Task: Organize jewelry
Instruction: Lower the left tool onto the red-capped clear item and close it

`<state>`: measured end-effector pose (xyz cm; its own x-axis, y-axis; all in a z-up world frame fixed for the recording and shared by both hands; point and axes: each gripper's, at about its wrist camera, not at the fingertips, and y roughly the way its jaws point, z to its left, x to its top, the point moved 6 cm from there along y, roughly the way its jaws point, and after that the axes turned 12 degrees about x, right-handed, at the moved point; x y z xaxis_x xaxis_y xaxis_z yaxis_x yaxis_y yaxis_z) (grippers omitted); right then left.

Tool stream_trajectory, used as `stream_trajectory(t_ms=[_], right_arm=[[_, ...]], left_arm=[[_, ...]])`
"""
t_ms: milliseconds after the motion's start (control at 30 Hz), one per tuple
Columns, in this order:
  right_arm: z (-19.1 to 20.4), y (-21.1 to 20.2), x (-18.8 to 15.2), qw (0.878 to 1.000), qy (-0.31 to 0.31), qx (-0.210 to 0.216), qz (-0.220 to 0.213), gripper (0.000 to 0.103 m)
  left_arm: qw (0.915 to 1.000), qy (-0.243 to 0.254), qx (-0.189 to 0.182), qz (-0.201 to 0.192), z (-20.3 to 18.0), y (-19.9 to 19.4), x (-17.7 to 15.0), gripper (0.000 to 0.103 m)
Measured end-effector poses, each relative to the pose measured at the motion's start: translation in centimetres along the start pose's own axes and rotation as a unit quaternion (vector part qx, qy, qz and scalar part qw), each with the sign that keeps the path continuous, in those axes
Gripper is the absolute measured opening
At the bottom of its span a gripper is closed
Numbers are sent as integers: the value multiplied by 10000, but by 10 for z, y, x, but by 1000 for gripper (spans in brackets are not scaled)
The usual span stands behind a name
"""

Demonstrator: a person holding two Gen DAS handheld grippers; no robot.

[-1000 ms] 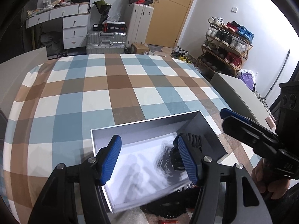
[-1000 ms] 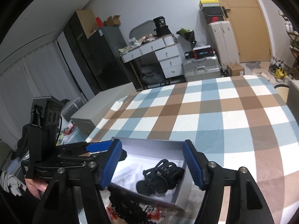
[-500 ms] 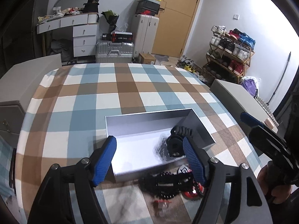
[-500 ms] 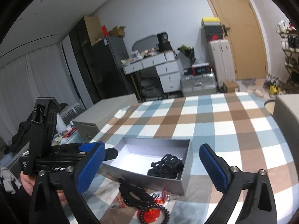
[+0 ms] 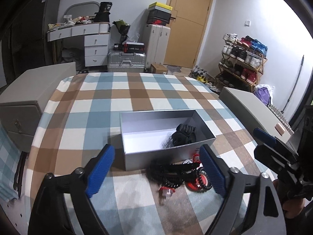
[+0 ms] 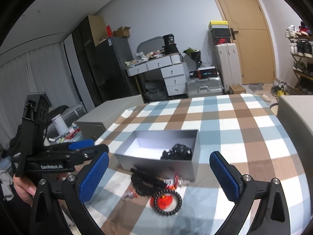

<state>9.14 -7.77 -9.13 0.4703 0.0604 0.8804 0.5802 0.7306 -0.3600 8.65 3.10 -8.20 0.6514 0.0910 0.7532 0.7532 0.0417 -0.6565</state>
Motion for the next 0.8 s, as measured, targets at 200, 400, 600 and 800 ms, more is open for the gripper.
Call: stream_trajectory(t_ms=[200,400,600,800], right_arm=[[-5,-4,-23,9995,288,56,93,103],[-13,0,-40,9984,519,3,214,103],[-12,2,-51,9984,439,-32,365,103],[-15,5,-63,9974,462,-152,531,103]], left_arm=[[10000,-18,-37,59,4,2,-22,101],[9978,223,-28,620,-1,24,-59,101],[9916,532,-108,1173,-7,38,-81,101],[9891,691,-54,1302,-12,38,-85,101]])
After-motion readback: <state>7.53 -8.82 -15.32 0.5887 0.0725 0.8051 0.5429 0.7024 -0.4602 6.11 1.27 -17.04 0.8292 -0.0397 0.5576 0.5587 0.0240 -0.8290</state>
